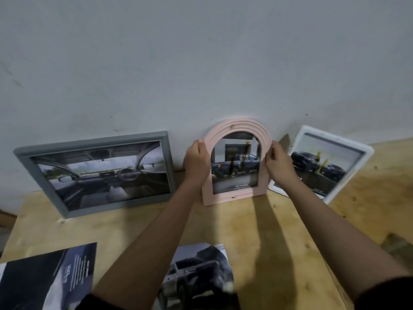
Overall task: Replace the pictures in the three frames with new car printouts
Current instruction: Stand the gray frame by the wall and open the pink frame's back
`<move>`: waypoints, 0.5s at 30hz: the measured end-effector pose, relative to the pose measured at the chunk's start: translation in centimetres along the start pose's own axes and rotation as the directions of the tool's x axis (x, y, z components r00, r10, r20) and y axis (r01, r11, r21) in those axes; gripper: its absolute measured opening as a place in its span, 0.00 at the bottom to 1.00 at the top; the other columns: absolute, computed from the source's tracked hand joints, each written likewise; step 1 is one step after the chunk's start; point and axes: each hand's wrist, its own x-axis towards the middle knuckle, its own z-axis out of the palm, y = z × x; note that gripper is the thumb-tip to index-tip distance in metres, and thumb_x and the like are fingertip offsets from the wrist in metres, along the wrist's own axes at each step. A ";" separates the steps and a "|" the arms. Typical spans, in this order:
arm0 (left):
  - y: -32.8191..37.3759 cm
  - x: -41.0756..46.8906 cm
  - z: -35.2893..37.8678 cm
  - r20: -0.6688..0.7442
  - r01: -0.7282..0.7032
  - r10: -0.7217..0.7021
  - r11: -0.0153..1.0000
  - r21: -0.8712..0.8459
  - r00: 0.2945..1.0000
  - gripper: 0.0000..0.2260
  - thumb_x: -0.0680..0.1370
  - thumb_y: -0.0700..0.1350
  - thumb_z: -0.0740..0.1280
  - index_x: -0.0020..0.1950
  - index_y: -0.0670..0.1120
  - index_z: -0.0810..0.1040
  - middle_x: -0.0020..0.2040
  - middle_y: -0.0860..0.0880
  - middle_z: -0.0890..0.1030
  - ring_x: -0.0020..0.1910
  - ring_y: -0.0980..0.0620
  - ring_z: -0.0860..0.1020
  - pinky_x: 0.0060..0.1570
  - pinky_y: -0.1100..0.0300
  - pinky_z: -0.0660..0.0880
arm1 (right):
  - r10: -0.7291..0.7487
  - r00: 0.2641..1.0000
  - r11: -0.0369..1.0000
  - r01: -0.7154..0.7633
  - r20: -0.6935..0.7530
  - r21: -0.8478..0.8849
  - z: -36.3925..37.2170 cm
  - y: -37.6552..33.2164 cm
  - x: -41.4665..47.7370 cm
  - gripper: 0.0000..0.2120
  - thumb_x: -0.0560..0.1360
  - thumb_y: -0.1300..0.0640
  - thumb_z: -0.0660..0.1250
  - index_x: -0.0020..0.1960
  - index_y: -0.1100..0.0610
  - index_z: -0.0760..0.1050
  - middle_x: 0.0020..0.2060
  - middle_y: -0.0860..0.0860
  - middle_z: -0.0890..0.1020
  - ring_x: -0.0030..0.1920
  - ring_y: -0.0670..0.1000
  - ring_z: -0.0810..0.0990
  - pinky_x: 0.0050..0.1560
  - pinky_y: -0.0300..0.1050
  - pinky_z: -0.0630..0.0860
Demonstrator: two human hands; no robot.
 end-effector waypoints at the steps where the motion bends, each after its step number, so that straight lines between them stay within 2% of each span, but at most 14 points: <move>1: 0.2 -0.2 0.2 -0.032 0.017 -0.017 1.000 0.011 0.999 0.17 0.83 0.47 0.50 0.53 0.38 0.74 0.50 0.38 0.74 0.50 0.42 0.74 0.52 0.54 0.69 | -0.004 1.000 1.000 0.004 -0.008 0.019 -0.1 0.0 -0.3 0.17 0.77 0.68 0.56 0.65 0.63 0.67 0.58 0.61 0.76 0.58 0.61 0.74 0.51 0.49 0.71; 3: 1.1 -1.3 -0.1 -0.103 0.035 -0.029 0.998 0.050 0.994 0.17 0.83 0.47 0.51 0.53 0.37 0.74 0.50 0.40 0.69 0.48 0.44 0.71 0.53 0.57 0.67 | -0.028 0.999 0.995 0.032 -0.044 0.090 -0.5 0.4 -1.7 0.15 0.78 0.67 0.57 0.64 0.62 0.70 0.56 0.58 0.78 0.55 0.56 0.76 0.49 0.44 0.70; 5: 1.9 -3.0 -0.9 -0.123 0.054 -0.047 0.997 0.060 0.991 0.16 0.83 0.46 0.50 0.53 0.38 0.74 0.51 0.43 0.66 0.47 0.48 0.68 0.48 0.62 0.62 | -0.068 0.996 0.986 0.076 -0.060 0.150 -1.5 1.1 -4.1 0.14 0.78 0.66 0.59 0.63 0.61 0.72 0.55 0.55 0.79 0.52 0.51 0.76 0.51 0.41 0.71; 6: 1.9 -4.0 -1.3 -0.117 0.055 -0.049 0.997 0.050 0.992 0.15 0.83 0.46 0.50 0.51 0.39 0.74 0.52 0.44 0.65 0.48 0.49 0.68 0.46 0.63 0.60 | -0.100 0.994 0.980 0.107 -0.052 0.168 -2.3 1.6 -5.5 0.13 0.77 0.65 0.61 0.62 0.61 0.73 0.52 0.53 0.80 0.50 0.48 0.76 0.50 0.39 0.71; 8: 1.7 -6.3 -2.1 -0.092 0.042 -0.041 0.999 0.016 0.995 0.14 0.83 0.47 0.50 0.47 0.43 0.73 0.54 0.43 0.67 0.50 0.50 0.69 0.49 0.62 0.61 | -0.178 0.984 0.954 0.176 -0.012 0.241 -4.1 3.1 -8.4 0.12 0.75 0.64 0.65 0.58 0.60 0.75 0.48 0.49 0.80 0.46 0.44 0.77 0.47 0.37 0.74; 12: 0.5 -11.5 -2.5 0.026 -0.006 0.009 0.993 -0.116 1.000 0.13 0.81 0.50 0.57 0.58 0.48 0.79 0.60 0.48 0.75 0.60 0.53 0.72 0.61 0.56 0.68 | -0.381 0.924 0.884 0.375 -0.037 0.278 -7.9 7.1 -14.4 0.11 0.71 0.64 0.71 0.53 0.56 0.78 0.45 0.46 0.81 0.46 0.41 0.79 0.47 0.30 0.75; 15: -0.1 -15.3 -1.4 0.172 0.024 0.000 0.990 -0.139 0.985 0.14 0.80 0.49 0.60 0.63 0.49 0.77 0.61 0.54 0.78 0.60 0.60 0.74 0.58 0.65 0.69 | -0.541 0.839 0.812 0.538 -0.053 0.226 -10.6 10.8 -17.8 0.07 0.71 0.57 0.68 0.49 0.56 0.79 0.43 0.44 0.80 0.46 0.40 0.78 0.47 0.34 0.75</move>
